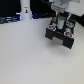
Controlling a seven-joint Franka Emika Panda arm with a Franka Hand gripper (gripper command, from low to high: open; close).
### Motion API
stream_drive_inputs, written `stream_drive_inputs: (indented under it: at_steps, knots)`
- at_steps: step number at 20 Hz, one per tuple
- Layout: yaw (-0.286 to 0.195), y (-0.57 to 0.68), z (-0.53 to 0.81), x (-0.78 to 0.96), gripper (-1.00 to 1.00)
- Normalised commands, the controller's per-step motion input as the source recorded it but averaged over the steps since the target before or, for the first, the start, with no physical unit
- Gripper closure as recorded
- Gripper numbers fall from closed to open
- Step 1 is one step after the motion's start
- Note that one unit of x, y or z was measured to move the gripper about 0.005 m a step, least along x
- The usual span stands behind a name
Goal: Open the kcup holder, insert the kcup into the holder, and close the kcup holder
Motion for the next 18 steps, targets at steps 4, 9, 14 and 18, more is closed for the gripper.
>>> stream_drive_inputs:
  at_steps: [4,9,14,18]
  knots:
    - [-0.001,0.09,0.20,0.09,1.00]
    - [-0.006,0.00,-0.08,0.07,1.00]
    - [-0.012,0.00,-0.15,0.12,1.00]
    - [-0.022,-0.01,-0.07,0.08,1.00]
